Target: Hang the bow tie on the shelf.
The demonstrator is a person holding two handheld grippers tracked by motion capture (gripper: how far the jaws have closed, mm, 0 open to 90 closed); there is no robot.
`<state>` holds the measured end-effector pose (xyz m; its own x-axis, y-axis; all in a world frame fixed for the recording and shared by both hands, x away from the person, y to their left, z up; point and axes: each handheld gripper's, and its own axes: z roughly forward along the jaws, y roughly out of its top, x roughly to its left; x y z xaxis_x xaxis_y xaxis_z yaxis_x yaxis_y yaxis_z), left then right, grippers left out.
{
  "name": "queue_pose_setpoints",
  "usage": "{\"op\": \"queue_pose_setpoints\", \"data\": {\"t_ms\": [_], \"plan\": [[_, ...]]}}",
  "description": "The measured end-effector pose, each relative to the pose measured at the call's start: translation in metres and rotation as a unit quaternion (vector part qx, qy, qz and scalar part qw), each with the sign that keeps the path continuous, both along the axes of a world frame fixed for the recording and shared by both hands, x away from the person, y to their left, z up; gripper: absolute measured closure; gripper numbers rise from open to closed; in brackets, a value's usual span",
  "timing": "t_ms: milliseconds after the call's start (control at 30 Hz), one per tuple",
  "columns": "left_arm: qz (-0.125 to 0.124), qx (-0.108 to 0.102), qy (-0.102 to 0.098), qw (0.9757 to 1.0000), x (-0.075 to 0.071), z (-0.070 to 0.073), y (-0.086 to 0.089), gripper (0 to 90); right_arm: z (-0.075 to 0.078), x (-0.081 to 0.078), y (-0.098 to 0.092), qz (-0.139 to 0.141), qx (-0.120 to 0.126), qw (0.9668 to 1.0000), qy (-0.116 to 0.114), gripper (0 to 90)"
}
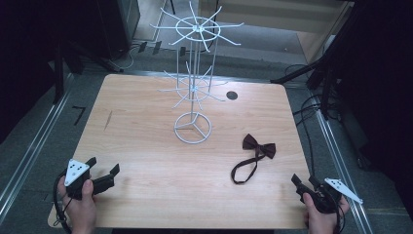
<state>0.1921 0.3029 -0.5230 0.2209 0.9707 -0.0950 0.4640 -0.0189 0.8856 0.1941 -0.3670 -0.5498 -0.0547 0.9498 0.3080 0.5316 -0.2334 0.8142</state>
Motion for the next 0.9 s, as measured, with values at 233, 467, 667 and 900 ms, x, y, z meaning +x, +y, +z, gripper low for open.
{"op": "queue_pose_setpoints", "data": {"t_ms": [233, 467, 667, 900], "plan": [[-0.004, 0.001, -0.001, 1.0, 0.0, 0.0, 0.0, 12.9, 0.009, 0.009, 0.017, 0.017, -0.025, 0.9995, 0.009, 23.9], [-0.003, 0.001, 0.0, 1.0, 0.0, 0.0, 0.0, 12.9, 0.025, 0.031, 0.038, 0.036, -0.047, 0.9977, 0.032, 25.1], [-0.005, 0.002, 0.0, 1.0, 0.0, 0.0, 0.0, 13.0, 0.031, 0.044, 0.05, 0.053, -0.056, 0.9956, 0.053, 26.5], [-0.005, 0.001, 0.0, 1.0, 0.0, 0.0, 0.0, 13.1, 0.036, 0.062, 0.074, 0.081, -0.066, 0.9919, 0.073, 24.9]]}}
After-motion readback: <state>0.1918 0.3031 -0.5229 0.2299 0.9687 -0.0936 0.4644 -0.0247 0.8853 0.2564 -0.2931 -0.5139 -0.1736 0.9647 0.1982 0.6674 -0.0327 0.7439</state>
